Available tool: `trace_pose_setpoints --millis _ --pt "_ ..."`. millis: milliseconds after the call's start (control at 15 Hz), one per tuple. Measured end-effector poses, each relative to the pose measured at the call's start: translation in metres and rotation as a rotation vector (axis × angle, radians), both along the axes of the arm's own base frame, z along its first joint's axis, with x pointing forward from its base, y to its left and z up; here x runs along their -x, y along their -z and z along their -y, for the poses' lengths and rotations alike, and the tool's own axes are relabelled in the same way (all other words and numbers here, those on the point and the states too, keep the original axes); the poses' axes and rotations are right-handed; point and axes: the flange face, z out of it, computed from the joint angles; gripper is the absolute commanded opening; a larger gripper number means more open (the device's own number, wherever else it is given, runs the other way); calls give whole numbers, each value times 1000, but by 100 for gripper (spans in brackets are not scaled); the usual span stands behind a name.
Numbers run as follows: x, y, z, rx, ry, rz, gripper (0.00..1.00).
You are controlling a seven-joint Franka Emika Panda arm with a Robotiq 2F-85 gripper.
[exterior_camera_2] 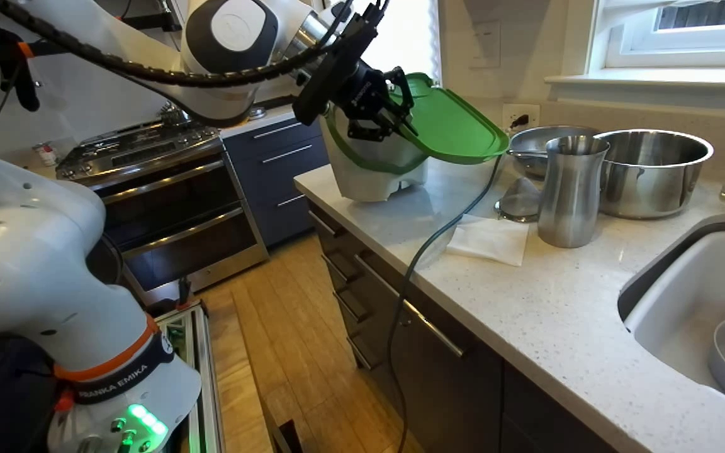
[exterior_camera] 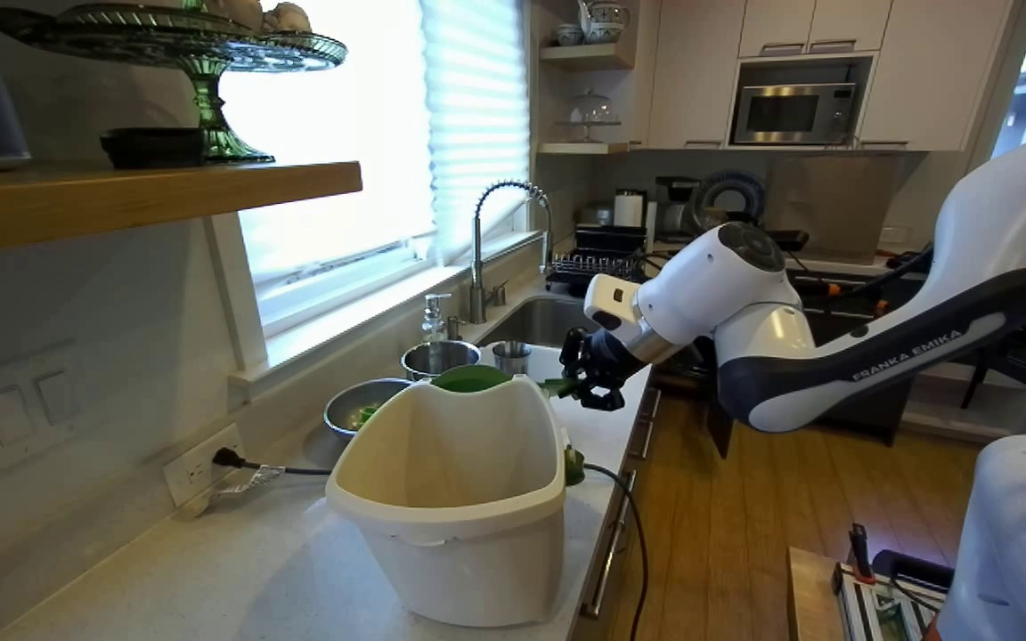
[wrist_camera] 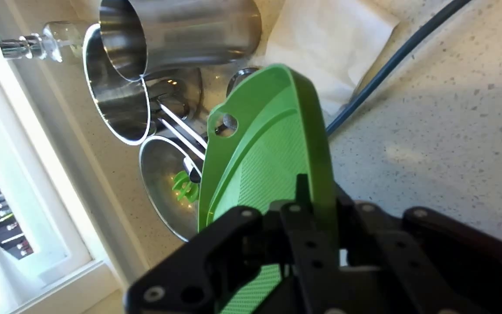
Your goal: Close the bin
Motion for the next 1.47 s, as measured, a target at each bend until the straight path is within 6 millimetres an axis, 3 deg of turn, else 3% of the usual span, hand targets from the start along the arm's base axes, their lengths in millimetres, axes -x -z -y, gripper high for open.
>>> trace_pose_setpoints --millis 600,1133,1467 --pt "13 -11 -15 204 -143 137 3" --pt "22 -9 -8 339 -88 148 3" --pt "26 -12 -19 422 -130 193 3"
